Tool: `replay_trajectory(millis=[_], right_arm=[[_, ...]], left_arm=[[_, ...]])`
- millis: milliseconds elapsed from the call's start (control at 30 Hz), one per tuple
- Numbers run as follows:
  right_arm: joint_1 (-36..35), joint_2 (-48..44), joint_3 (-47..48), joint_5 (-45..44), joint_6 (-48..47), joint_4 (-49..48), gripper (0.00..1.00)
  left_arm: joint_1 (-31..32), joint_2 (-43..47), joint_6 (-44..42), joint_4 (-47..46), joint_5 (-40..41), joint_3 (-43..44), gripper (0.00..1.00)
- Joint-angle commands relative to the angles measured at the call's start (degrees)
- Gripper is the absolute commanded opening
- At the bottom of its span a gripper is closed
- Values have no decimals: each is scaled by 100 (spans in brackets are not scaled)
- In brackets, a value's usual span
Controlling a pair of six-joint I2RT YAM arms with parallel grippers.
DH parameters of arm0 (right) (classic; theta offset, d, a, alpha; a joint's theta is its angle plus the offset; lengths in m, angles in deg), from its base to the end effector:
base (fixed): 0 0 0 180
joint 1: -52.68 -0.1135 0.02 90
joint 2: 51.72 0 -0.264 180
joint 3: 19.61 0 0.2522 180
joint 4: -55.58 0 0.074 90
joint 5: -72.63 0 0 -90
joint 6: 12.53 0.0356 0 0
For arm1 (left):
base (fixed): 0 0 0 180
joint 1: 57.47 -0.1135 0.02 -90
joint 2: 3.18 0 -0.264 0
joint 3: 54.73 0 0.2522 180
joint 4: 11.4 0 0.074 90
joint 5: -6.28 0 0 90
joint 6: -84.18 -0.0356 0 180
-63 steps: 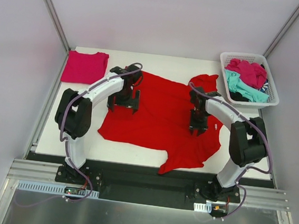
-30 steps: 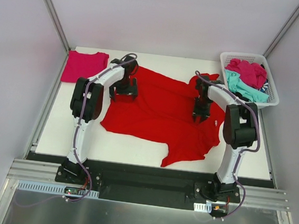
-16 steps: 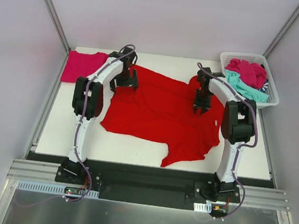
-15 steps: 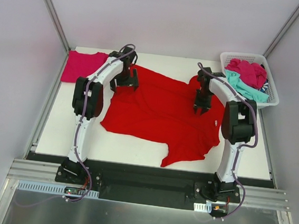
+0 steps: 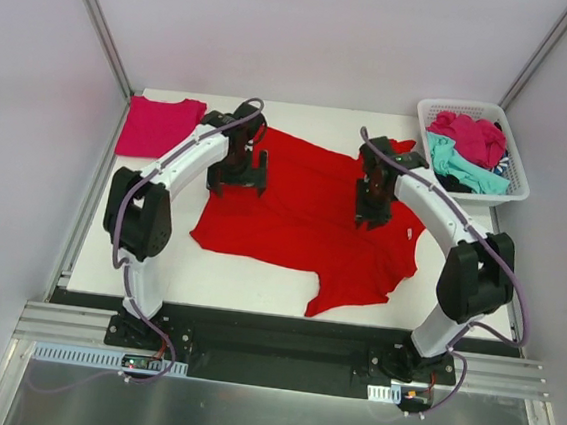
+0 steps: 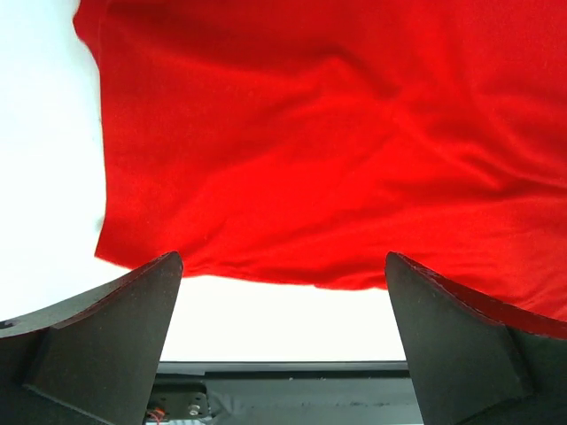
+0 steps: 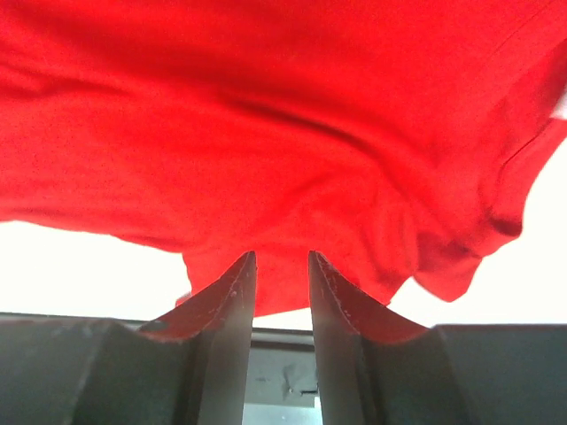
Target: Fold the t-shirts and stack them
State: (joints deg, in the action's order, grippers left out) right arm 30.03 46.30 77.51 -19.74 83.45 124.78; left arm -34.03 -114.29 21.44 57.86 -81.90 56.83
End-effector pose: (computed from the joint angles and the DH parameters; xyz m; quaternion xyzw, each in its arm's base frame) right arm 0.3202 0.1320 0.2679 -0.1392 0.9749 0.0230 0.1724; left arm 0.3738 -0.1608 0.2596 -0.0357 0.9822 -0.0646 0.1728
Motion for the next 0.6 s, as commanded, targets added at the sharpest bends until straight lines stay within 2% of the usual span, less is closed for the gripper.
replay_trajectory(millis=[0, 233, 567], right_arm=[[-353, -134, -696, 79, 272, -94, 34], [-670, 218, -1312, 97, 448, -560, 33], [-574, 1007, -760, 114, 404, -631, 32]], left_arm=[[46, 362, -81, -31, 29, -796, 99], [231, 11, 33, -365, 64, -1290, 99], [257, -903, 138, -470, 116, -579, 99]])
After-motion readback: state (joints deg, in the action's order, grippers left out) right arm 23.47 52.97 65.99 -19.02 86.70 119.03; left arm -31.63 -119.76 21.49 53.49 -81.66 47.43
